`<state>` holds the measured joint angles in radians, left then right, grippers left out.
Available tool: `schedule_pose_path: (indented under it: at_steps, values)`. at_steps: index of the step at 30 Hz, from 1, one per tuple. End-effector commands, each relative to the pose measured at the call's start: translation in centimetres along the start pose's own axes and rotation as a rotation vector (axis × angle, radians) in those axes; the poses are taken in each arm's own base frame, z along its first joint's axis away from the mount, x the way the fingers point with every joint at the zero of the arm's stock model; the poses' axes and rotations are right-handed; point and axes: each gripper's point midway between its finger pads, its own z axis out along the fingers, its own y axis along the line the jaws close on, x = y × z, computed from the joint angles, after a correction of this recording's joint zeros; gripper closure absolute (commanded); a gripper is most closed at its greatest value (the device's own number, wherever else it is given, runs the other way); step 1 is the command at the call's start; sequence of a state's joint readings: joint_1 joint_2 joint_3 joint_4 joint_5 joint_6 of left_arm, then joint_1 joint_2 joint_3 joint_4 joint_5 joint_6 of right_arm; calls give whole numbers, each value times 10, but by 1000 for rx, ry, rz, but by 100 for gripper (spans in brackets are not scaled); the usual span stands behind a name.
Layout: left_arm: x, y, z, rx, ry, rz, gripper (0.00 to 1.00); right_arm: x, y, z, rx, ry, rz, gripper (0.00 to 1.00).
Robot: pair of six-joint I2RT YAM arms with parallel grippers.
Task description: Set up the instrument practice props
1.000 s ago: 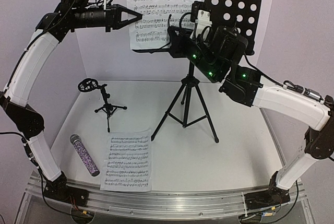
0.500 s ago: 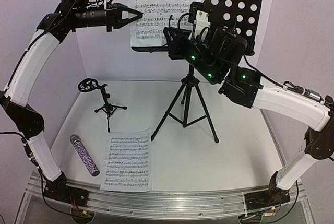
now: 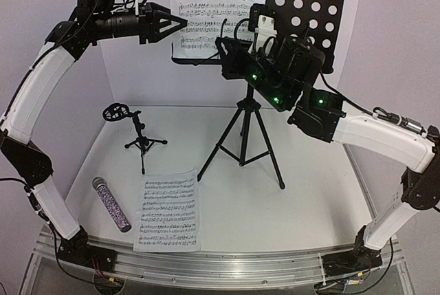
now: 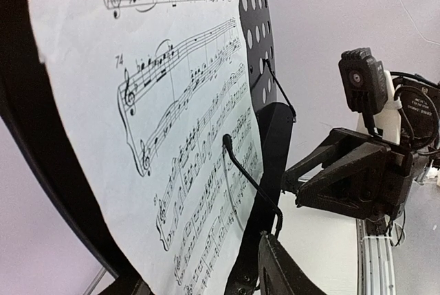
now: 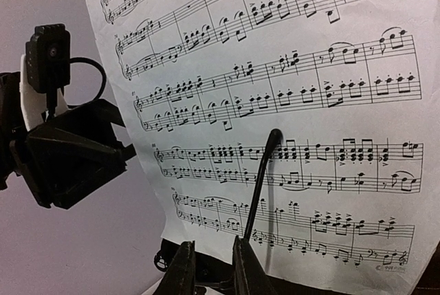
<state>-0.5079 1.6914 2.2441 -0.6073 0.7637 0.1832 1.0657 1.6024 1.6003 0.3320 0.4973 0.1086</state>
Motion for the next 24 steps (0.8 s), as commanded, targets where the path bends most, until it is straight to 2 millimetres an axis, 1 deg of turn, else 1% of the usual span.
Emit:
schedule_pose_path:
  at_steps: [1,7,9,12,14,17,19,21,22,24]
  values:
    - [-33,-7,-23,-59,-72,72,52,-20,0,-10,-3,-41,32,82]
    - [-38,-8,-33,-100,-69,48,49,-24,-2,-14,-3,-46,38,81]
    - [-39,-5,-39,-143,-65,30,48,-27,-1,-16,-7,-50,43,80]
    - [-36,4,-46,-220,-51,-2,43,-28,-1,-19,-16,-48,51,79]
    - [-30,9,-49,-263,-33,-32,37,-28,-1,-22,-25,-43,60,77]
    - [-23,9,-51,-276,-19,-67,35,-30,2,-27,-45,-27,68,73]
    - [-20,9,-52,-280,-17,-93,34,-30,9,-30,-77,-8,72,67]
    - [-17,7,-54,-278,-13,-123,32,-31,18,-34,-125,26,73,60]
    - [-16,2,-55,-263,-11,-138,32,-30,24,-36,-150,50,72,53]
    - [-8,-8,-58,-228,0,-161,31,-25,35,-43,-197,111,66,37]
